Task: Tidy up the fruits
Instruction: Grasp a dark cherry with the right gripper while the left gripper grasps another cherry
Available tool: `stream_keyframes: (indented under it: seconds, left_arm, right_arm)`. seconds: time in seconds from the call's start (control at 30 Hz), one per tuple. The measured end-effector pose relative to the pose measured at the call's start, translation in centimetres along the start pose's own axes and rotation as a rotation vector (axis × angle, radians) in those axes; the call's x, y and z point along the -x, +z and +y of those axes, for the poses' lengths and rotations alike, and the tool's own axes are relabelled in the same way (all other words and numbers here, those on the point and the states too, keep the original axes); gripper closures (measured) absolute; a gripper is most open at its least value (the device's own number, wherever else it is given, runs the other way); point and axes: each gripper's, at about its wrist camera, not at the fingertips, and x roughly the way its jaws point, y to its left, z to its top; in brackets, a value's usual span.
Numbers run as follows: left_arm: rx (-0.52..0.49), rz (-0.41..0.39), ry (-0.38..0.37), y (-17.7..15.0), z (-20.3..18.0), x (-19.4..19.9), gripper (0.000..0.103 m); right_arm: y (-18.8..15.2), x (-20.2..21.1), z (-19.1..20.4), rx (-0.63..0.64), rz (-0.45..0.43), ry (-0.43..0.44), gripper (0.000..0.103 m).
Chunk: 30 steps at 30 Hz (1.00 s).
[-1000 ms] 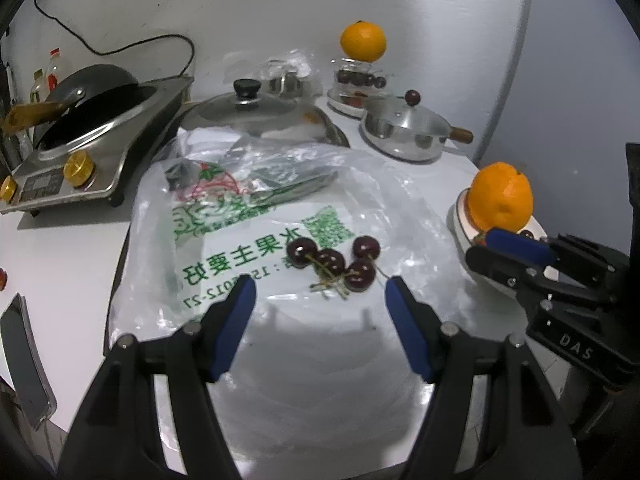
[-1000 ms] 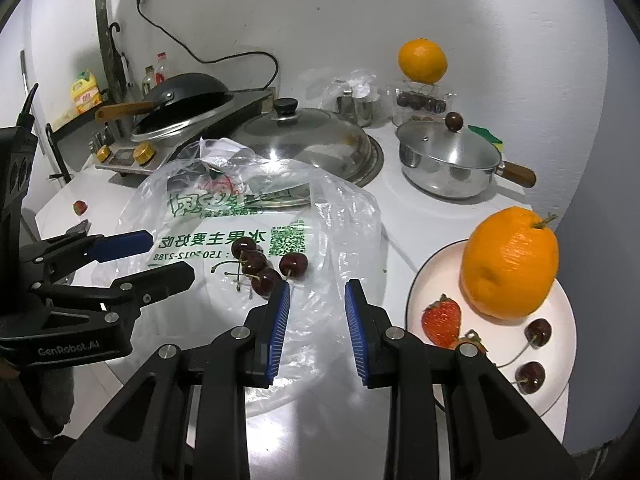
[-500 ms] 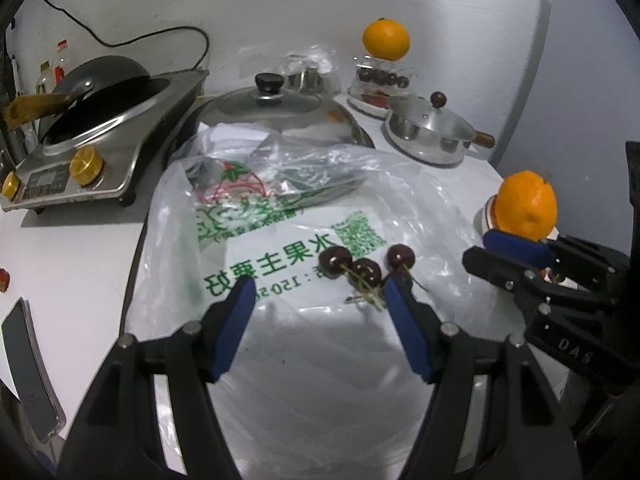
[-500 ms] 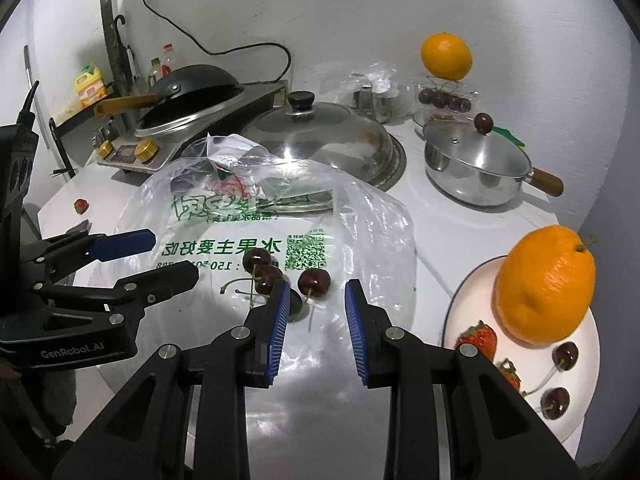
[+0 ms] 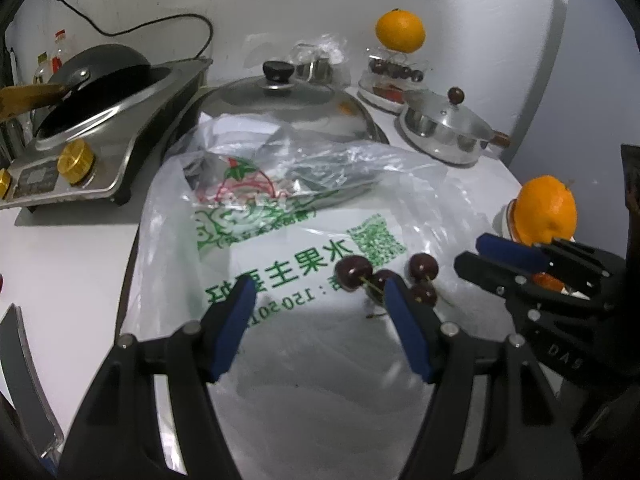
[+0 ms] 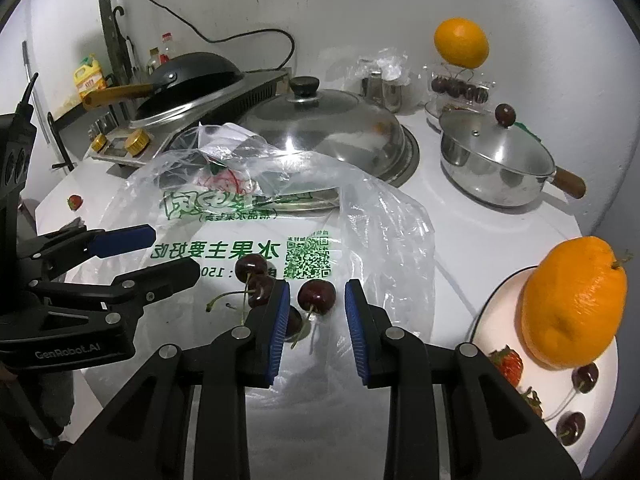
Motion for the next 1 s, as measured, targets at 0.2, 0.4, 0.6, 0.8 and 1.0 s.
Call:
stream_keyframes:
  seconds: [0.2, 0.4, 0.6, 0.8, 1.0]
  left_arm:
    - [0.006, 0.019, 0.001, 0.3, 0.5, -1.3, 0.034]
    - [0.013, 0.036, 0.005, 0.8, 0.9, -2.5, 0.034]
    - [0.017, 0.048, 0.007, 1.0, 1.1, -3.3, 0.034]
    - [0.011, 0.055, 0.010, 1.3, 0.8, -3.6, 0.034]
    - [-0.009, 0.066, 0.012, 1.9, -0.3, -4.1, 0.034]
  right_arm:
    - [0.3, -1.6, -0.3, -0.007, 0.019, 0.015, 0.073]
    - [0.6, -3.2, -0.4, -0.011, 0.040, 0.041, 0.073]
    - [0.7, -4.6, -0.8, -0.028, 0.067, 0.055, 0.073]
    - [0.4, -5.2, -1.2, -0.046, 0.089, 0.072, 0.073]
    - [0.2, -5.4, -1.7, -0.055, 0.090, 0.105, 0.074]
